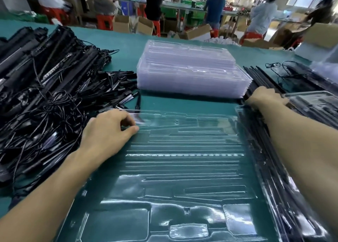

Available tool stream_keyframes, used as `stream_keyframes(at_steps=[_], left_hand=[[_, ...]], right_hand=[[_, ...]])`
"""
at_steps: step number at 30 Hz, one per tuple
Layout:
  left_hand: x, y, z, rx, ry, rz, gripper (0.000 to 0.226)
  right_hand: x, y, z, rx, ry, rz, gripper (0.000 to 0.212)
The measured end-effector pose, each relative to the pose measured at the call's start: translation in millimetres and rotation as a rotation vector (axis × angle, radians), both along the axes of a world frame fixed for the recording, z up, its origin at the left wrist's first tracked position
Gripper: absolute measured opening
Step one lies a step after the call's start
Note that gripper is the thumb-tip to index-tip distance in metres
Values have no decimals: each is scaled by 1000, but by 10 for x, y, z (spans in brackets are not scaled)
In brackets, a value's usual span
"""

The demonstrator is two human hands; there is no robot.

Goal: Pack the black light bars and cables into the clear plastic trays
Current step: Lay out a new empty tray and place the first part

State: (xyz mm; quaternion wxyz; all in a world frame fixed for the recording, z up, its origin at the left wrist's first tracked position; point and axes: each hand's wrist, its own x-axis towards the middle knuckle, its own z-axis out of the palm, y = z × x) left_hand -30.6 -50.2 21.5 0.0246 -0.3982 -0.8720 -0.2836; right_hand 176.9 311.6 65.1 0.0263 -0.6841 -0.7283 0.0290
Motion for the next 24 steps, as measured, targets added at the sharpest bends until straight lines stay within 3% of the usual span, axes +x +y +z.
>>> stream_keyframes(at_steps=[5,10,19,21,24], left_hand=[[-3,7,-35,48,-16,11,12],[-1,5,-50,76,-24,6,13],[18,-7,-43,69,-25,2,12],[21,-6,-40,72,-32,-1,12],[28,5,-37,69,-22,-8,11]], right_hand=[[-74,-43,-83,116,57,24,48],[-43,-52,-139,245,-7,51,40],[65,4,-88,253,422,-192,44],[96,-1,-27,277,519,-200,42],[106,-83,49,424,505,-90,31]])
